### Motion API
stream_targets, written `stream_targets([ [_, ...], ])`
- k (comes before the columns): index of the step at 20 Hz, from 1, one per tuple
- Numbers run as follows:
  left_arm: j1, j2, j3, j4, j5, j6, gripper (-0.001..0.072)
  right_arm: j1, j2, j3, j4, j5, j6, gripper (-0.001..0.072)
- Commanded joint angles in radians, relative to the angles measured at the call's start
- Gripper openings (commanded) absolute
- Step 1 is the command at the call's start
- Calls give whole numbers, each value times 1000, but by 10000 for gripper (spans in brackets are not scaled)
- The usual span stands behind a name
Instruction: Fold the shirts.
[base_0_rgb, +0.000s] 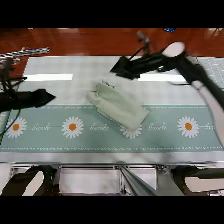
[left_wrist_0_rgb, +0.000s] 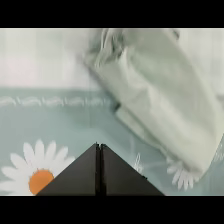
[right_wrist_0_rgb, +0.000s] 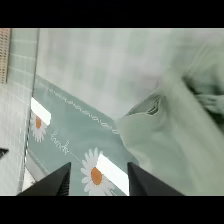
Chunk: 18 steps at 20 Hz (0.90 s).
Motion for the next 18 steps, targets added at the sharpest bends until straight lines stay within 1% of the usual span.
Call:
stream_targets([
  [1,98,40,115,0,-34,6,18,-166,287,-10,-382,190,148,407],
  [3,113,87,106,-2,-15,5,18,-207,499,-122,-734,234,269,408],
  [4,107,105,90,-17,-14,6,18,-222,603,-221,-848,230,330,408],
  [5,96,117,71,-29,-14,6,18,-236,710,-348,-920,209,397,408],
  [7,53,130,26,-34,-13,6,18,-247,894,-627,-943,109,529,408],
  [8,24,130,-1,-34,-13,6,18,-246,958,-754,-909,48,594,408],
  [9,-6,130,-27,-34,-7,6,18,-246,1001,-883,-822,-21,637,408],
  [11,-76,129,-87,-34,26,6,18,-246,1007,-1091,-584,-173,628,408],
  [13,-141,126,-139,-34,58,5,18,-235,973,-1221,-374,-309,556,408],
  [14,-167,123,-158,-34,66,4,18,-217,940,-1251,-305,-360,517,408],
  [16,-210,114,-191,-34,90,2,18,-168,844,-1254,-236,-428,469,408],
  [18,-228,102,-209,-34,100,2,18,-112,726,-1245,-100,-486,355,408],
])
